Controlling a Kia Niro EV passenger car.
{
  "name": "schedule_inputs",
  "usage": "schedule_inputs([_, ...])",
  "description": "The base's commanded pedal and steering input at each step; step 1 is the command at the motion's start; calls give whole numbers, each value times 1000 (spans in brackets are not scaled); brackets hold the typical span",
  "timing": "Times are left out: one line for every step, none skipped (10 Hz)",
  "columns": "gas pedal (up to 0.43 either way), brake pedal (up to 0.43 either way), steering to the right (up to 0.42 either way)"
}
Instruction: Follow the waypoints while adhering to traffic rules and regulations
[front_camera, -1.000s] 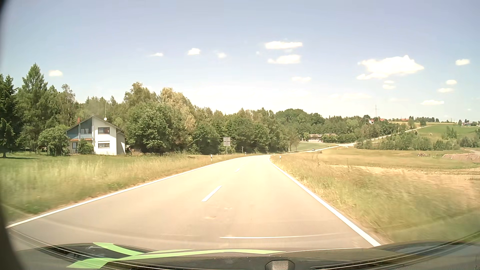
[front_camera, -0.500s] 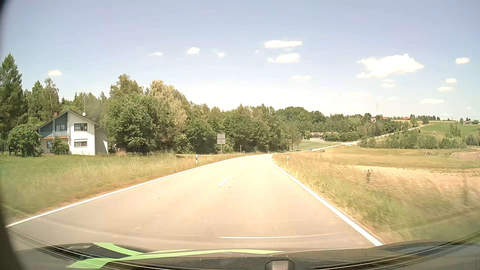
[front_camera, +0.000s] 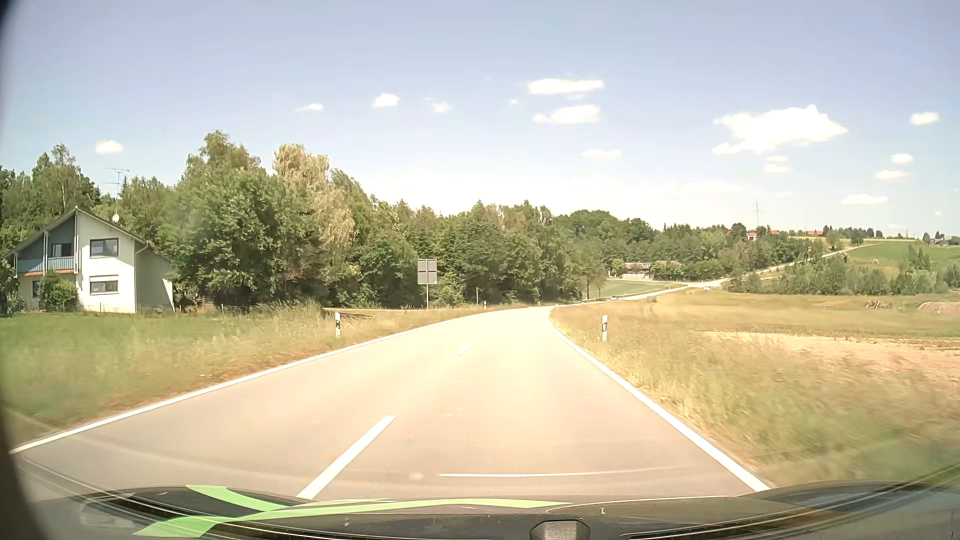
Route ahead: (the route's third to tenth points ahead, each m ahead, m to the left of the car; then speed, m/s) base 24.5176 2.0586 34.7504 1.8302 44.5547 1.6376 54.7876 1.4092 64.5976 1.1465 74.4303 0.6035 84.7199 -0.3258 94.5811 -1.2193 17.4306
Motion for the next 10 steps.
schedule_inputs([0, 0, 0])
schedule_inputs([0, 0, 0])
schedule_inputs([28, 0, 0])
schedule_inputs([59, 0, 1])
schedule_inputs([67, 0, 3])
schedule_inputs([67, 0, 5])
schedule_inputs([79, 0, 6])
schedule_inputs([79, 0, 6])
schedule_inputs([98, 0, 6])
schedule_inputs([110, 0, 6])
